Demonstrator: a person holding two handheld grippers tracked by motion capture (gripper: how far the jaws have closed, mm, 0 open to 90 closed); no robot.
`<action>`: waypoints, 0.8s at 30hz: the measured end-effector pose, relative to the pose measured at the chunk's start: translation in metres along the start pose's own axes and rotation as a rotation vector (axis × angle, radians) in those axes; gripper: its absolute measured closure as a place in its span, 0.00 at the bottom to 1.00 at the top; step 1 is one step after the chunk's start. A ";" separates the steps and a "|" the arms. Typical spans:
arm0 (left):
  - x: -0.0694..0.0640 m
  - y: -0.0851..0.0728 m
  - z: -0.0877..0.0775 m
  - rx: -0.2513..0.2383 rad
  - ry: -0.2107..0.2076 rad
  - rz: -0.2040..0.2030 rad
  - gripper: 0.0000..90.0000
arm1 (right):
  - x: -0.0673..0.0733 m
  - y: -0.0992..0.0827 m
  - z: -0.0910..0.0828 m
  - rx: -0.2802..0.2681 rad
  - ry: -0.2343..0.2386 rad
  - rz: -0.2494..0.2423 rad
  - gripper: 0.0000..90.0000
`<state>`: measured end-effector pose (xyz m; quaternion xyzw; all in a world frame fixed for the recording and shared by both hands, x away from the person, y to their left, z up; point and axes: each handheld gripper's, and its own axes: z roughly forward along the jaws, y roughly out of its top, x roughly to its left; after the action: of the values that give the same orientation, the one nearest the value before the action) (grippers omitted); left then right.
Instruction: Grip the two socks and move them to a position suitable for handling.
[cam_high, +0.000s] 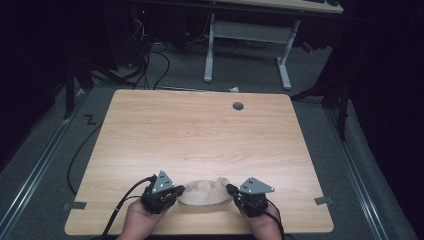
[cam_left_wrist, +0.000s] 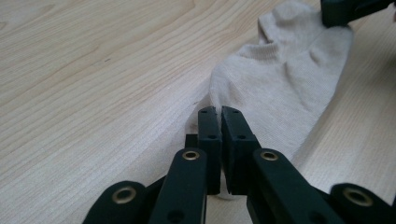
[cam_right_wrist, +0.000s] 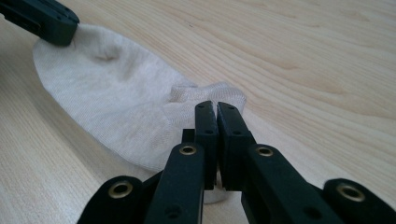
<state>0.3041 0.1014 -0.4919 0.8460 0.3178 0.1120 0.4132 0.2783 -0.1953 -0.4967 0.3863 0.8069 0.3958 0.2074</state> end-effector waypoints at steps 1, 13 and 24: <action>0.000 0.000 -0.001 0.000 0.003 0.006 0.97 | 0.000 0.000 0.000 0.000 0.000 0.000 0.97; -0.001 -0.003 0.002 0.024 0.023 0.028 0.96 | -0.002 -0.004 0.004 0.027 0.008 -0.003 0.97; -0.001 -0.010 0.019 0.105 0.024 0.038 0.96 | -0.003 -0.008 0.013 0.084 0.017 -0.010 0.97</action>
<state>0.3074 0.0935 -0.5114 0.8709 0.3123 0.1132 0.3622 0.2849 -0.1946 -0.5112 0.3872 0.8264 0.3639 0.1863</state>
